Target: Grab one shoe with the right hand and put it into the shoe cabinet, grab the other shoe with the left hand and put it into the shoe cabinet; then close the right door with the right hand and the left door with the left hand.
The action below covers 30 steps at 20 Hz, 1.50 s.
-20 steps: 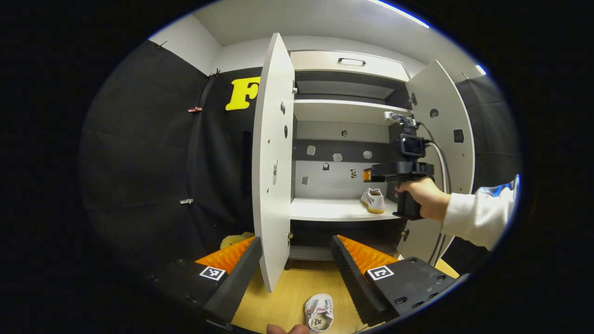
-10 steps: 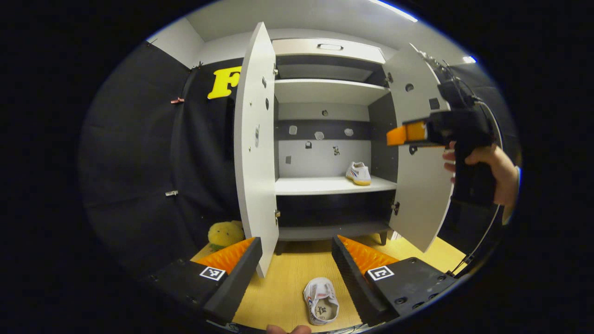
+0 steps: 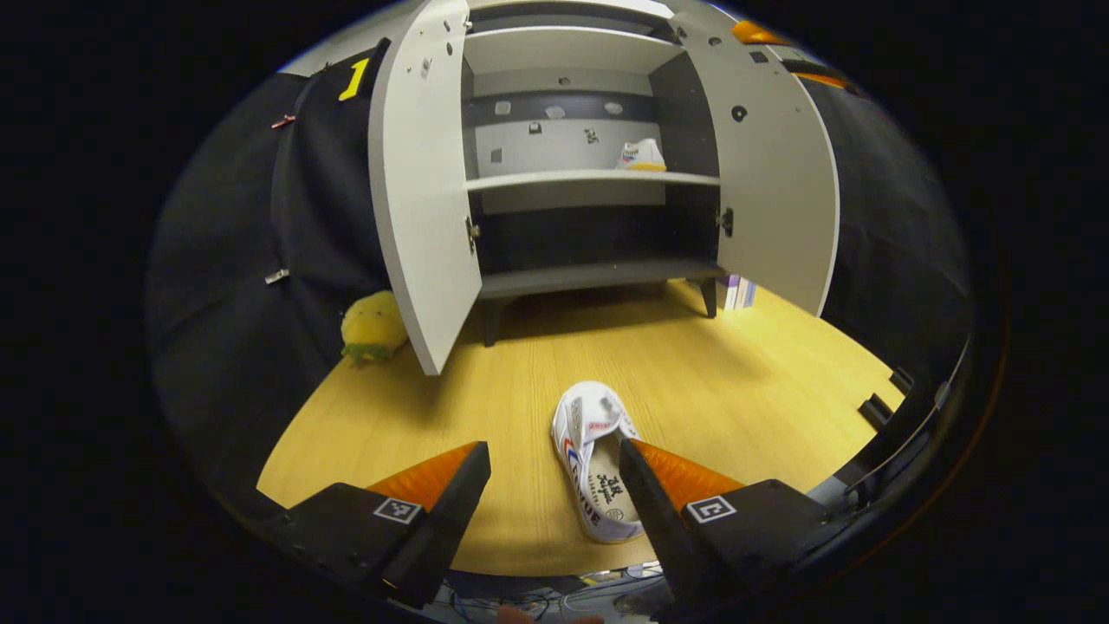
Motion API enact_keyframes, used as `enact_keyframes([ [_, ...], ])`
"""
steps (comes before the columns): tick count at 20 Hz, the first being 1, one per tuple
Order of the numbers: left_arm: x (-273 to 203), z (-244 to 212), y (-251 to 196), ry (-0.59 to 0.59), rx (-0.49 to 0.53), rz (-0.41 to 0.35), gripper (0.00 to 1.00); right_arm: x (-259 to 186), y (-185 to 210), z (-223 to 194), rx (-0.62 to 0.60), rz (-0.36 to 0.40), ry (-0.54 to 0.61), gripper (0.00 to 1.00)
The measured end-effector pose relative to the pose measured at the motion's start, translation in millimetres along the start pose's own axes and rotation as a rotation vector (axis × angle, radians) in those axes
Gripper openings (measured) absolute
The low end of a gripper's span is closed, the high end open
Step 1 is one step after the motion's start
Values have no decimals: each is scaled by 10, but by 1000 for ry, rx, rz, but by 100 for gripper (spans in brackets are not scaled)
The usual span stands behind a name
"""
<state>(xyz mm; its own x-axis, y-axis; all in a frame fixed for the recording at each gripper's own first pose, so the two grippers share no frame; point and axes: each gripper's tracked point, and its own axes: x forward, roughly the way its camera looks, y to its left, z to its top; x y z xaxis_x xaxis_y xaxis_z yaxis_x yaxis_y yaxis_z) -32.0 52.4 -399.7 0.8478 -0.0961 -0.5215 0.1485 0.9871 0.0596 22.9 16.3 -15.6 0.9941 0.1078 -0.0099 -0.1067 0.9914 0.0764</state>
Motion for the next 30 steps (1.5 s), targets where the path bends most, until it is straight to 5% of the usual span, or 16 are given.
enact_keyframes([
  [10, 936, -259, -116, 22, -41, -48, 87, -281, -720, 131, -33, -148, 7, 96],
  [21, 1408, -371, 1, 102, 23, 86, 24, -533, -1147, 123, -109, -234, 36, 96],
  [25, 1375, -386, 46, 188, 33, 69, 11, -531, -1163, 114, -89, -222, 38, 100],
  [30, 1191, -153, 123, 209, -8, 82, 8, -475, -1185, 89, -50, -195, 35, 98],
])
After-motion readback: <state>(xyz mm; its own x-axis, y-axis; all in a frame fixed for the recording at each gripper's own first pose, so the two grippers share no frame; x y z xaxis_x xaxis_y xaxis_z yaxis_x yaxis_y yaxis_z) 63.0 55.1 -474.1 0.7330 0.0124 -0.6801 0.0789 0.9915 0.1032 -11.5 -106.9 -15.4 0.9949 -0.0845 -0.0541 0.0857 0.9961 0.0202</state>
